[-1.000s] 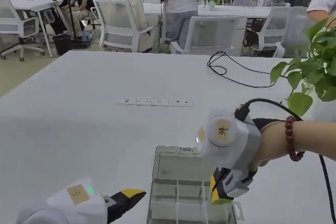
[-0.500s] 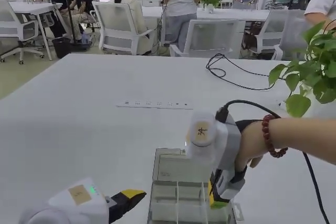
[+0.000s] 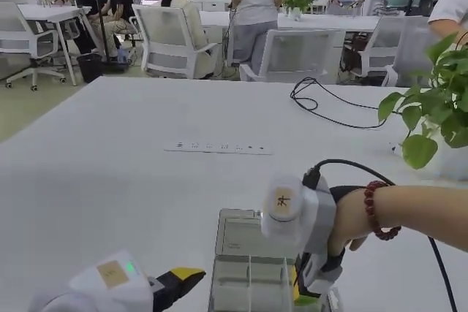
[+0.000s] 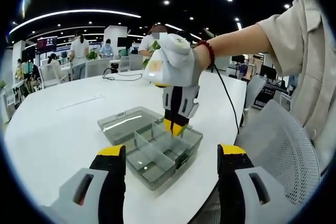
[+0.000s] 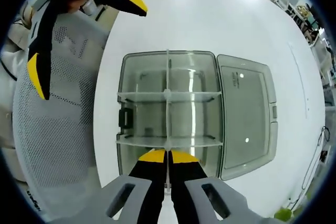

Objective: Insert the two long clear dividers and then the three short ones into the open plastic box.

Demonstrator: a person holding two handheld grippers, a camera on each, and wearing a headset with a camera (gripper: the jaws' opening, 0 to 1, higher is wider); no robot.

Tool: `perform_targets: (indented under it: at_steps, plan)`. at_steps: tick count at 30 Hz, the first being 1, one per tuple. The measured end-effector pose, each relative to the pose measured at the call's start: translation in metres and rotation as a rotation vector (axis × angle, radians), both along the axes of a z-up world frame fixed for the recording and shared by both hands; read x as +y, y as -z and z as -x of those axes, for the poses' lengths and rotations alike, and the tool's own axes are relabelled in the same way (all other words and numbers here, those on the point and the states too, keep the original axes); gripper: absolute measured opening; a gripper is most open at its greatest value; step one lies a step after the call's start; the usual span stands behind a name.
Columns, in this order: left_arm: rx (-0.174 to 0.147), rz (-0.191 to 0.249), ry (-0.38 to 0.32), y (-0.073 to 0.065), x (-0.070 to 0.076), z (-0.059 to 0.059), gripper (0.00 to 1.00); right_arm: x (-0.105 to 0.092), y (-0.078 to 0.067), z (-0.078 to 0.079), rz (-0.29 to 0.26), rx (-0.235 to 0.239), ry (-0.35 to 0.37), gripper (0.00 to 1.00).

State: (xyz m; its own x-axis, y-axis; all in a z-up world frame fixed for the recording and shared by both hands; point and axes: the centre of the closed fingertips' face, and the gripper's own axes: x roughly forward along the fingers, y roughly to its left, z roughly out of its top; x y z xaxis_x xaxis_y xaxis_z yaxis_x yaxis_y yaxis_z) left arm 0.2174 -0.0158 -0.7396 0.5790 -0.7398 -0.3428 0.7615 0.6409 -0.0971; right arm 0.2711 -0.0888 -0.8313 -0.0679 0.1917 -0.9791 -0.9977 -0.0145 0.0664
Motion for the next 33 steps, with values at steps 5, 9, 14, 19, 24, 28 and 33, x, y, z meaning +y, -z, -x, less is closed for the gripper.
perform_targets:
  at_steps: [5, 9, 14, 19, 24, 28, 33]
  plan:
    - [0.004, -0.002, -0.001, 0.0008, 0.0004, 0.0001, 0.71, 0.0001, 0.0028, 0.0004, 0.004, 0.004, -0.004, 0.02]
    - [0.006, -0.003, 0.001, 0.0011, 0.0002, 0.0005, 0.71, 0.0001, 0.0026, 0.0005, -0.003, 0.010, 0.004, 0.02]
    - [0.005, -0.008, 0.000, 0.0012, 0.0006, 0.0005, 0.71, 0.0005, 0.0033, 0.0006, -0.006, -0.001, 0.004, 0.03]
    - [0.009, -0.013, 0.002, 0.0021, 0.0010, 0.0007, 0.70, 0.0005, 0.0030, 0.0000, -0.005, -0.009, 0.035, 0.03]
    - [0.008, -0.015, 0.001, 0.0017, 0.0013, 0.0007, 0.71, 0.0001, 0.0034, 0.0011, -0.027, -0.002, 0.059, 0.06]
    - [0.006, -0.019, 0.000, 0.0014, 0.0024, 0.0003, 0.71, 0.0006, 0.0018, 0.0040, -0.050, 0.000, 0.066, 0.10]
    - [0.008, -0.026, -0.005, 0.0011, 0.0054, -0.0008, 0.71, 0.0026, -0.0059, 0.0047, -0.099, -0.010, 0.089, 0.15]
